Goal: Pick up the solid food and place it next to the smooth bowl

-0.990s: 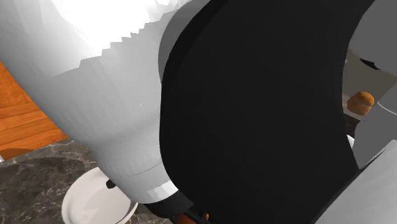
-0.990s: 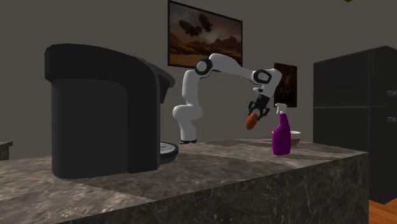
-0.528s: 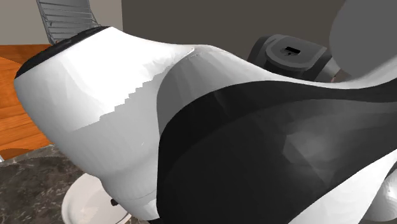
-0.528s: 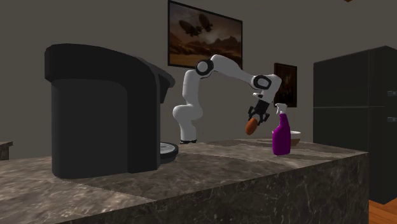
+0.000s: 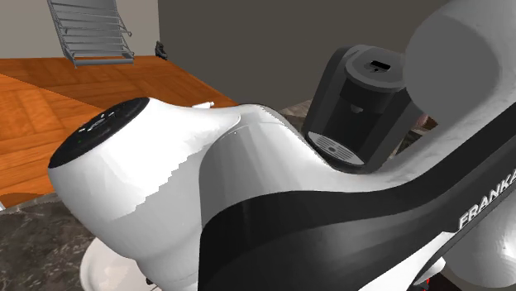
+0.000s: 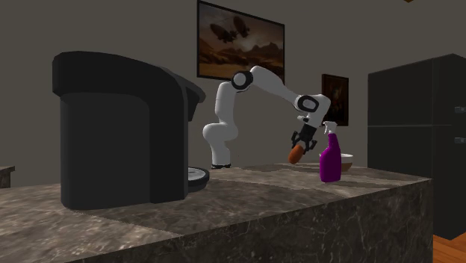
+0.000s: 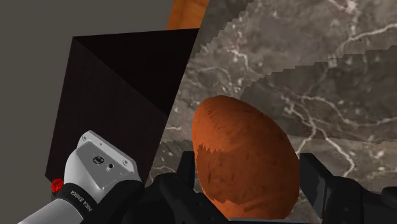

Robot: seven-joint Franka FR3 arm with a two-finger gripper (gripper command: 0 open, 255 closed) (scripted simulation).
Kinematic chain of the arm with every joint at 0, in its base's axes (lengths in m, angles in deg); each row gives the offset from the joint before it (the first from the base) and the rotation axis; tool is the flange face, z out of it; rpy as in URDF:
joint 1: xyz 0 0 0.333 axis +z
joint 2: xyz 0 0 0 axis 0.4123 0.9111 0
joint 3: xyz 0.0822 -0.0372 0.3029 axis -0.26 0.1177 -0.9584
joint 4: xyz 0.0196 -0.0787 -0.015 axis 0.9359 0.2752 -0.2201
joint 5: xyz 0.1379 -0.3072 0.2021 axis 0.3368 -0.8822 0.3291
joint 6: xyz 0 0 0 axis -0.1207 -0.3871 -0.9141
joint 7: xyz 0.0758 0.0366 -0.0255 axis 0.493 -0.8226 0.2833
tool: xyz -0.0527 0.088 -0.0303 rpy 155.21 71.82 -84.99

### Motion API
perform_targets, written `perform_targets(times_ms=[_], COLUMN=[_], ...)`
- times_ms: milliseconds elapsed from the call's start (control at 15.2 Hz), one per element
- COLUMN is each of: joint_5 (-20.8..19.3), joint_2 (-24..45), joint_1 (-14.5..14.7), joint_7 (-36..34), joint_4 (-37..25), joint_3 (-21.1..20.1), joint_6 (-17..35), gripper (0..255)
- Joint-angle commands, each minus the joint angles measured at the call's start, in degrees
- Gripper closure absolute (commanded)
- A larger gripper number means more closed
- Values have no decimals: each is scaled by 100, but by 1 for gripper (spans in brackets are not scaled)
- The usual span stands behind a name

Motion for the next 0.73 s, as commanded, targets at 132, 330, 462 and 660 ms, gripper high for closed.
perform_targets(times_ms=[132, 330, 462, 660], joint_5=[-87, -135, -135, -135], joint_2=[183, 277, 277, 278], joint_1=[29, 46, 46, 46], joint_7=[-37, -59, -59, -59], joint_4=[157, 230, 229, 229], joint_3=[17, 30, 31, 30], joint_6=[275, 427, 427, 427], gripper=[255, 255, 255, 255])
